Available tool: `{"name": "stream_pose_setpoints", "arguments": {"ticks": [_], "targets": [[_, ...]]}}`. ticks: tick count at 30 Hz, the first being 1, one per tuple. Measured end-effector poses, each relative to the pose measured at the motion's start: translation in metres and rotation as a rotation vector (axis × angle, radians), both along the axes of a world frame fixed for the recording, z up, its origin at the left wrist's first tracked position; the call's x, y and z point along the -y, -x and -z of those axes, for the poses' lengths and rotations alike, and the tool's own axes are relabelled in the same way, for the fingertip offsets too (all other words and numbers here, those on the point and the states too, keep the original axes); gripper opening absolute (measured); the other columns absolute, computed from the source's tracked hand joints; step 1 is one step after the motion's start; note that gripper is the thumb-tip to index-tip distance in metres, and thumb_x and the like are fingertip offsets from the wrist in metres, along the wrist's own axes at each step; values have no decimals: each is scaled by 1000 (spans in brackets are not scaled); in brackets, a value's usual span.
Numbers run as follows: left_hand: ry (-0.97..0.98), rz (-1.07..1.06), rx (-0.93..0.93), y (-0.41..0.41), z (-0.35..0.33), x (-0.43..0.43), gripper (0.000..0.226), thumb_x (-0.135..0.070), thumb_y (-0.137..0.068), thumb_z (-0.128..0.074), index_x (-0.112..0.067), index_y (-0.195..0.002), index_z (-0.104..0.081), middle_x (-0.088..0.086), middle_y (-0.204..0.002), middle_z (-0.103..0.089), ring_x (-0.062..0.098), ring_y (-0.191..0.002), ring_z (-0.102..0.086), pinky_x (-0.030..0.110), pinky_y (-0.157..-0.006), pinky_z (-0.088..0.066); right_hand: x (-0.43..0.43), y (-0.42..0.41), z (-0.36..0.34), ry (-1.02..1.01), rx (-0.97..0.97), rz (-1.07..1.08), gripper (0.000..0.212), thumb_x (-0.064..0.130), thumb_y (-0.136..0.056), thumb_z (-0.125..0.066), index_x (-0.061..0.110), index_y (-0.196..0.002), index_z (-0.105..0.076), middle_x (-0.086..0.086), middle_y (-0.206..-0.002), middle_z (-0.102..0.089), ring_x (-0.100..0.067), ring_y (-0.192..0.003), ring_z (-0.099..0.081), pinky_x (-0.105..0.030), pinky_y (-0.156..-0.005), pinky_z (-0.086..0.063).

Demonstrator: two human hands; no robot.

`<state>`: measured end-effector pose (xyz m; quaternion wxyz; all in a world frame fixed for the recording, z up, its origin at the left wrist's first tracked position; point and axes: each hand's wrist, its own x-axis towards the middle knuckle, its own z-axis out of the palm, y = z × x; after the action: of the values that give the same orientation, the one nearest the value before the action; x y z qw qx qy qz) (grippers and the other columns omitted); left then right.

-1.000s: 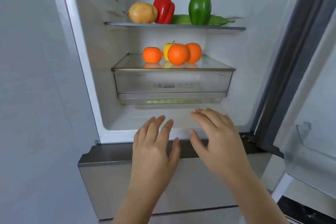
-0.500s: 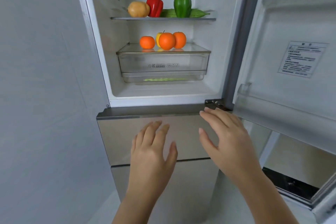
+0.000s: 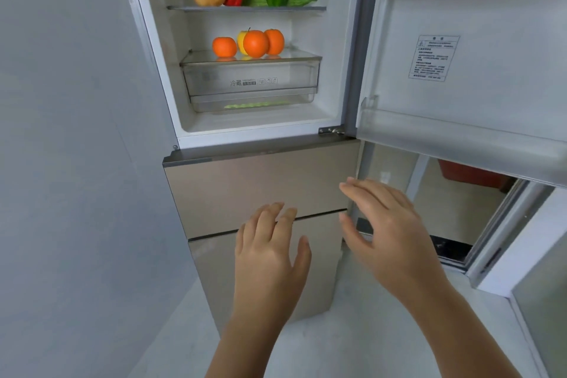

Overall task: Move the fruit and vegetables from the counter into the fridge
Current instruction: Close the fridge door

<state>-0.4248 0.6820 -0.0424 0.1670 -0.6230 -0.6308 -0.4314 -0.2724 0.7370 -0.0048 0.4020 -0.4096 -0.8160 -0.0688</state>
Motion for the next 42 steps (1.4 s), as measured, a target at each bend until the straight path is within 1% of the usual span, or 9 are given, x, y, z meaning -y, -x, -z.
{"name": "stream_pose_setpoints", "arguments": {"ticks": [5,10,13,18,22,27,35,39,42], "targets": [[23,98,7,-40,5,-2,38,-28,-81,-47,-8,-109,-63,9,-110,-63,26,-104,-56,41,-87,-48,12,-54,-5,0,7,123,45,33,-85,-43,7,-117,-60,-8,-114,-64,-25,-107,-58,-38,-95,-37],[29,236,-21,-98,-3,-23,39,-30,-82,-45,-9,-110,-61,8,-111,-62,26,-103,-57,41,-88,-48,9,-120,-8,3,-32,269,48,35,-84,-40,6,-116,-60,-10,-114,-64,-28,-105,-59,-39,-94,-36],[7,303,-40,-143,-8,-43,40,-31,-83,-44,-10,-113,-60,7,-113,-62,26,-105,-57,42,-90,-47,-4,-168,-8,2,-31,345,50,37,-84,-39,7,-117,-60,-9,-116,-63,-28,-107,-57,-26,-99,-31],[-76,431,-72,-227,-23,-90,39,-30,-82,-46,-10,-113,-60,8,-114,-62,24,-111,-54,37,-96,-37,-33,-245,-13,-36,-61,407,49,37,-85,-40,7,-117,-61,-9,-116,-63,-18,-111,-48,-33,-98,-33],[-140,486,-115,-291,-35,-136,38,-26,-82,-46,-5,-110,-61,13,-113,-64,31,-111,-56,44,-94,-42,-58,-300,-15,-65,-65,433,47,36,-84,-41,8,-118,-60,-8,-116,-63,-17,-111,-46,-28,-98,-30],[-100,488,-182,-352,-39,-183,41,-25,-82,-43,-8,-117,-55,14,-123,-59,34,-121,-49,52,-97,-36,-88,-345,-14,-88,-48,413,45,34,-83,-44,7,-116,-61,-9,-116,-63,-16,-112,-44,-24,-98,-26],[-32,438,-203,-387,-33,-221,47,-17,-77,-69,-6,-121,-56,11,-123,-60,31,-121,-50,55,-96,-35,-113,-368,-12,-68,-29,409,48,37,-84,-40,8,-115,-62,-8,-117,-64,-25,-108,-57,-40,-94,-39],[-35,455,-197,-384,-32,-219,42,-22,-81,-53,-8,-121,-56,9,-122,-61,27,-120,-51,49,-96,-39,-118,-366,-8,-45,-35,379,50,38,-83,-40,5,-114,-62,-11,-116,-64,-30,-107,-59,-50,-90,-46],[-19,484,-200,-378,-34,-213,45,-27,-82,-45,-7,-121,-56,9,-121,-61,27,-121,-50,50,-95,-42,-113,-362,-7,-46,-42,360,50,38,-83,-41,4,-114,-63,-12,-115,-64,-31,-107,-59,-49,-92,-43]]}}
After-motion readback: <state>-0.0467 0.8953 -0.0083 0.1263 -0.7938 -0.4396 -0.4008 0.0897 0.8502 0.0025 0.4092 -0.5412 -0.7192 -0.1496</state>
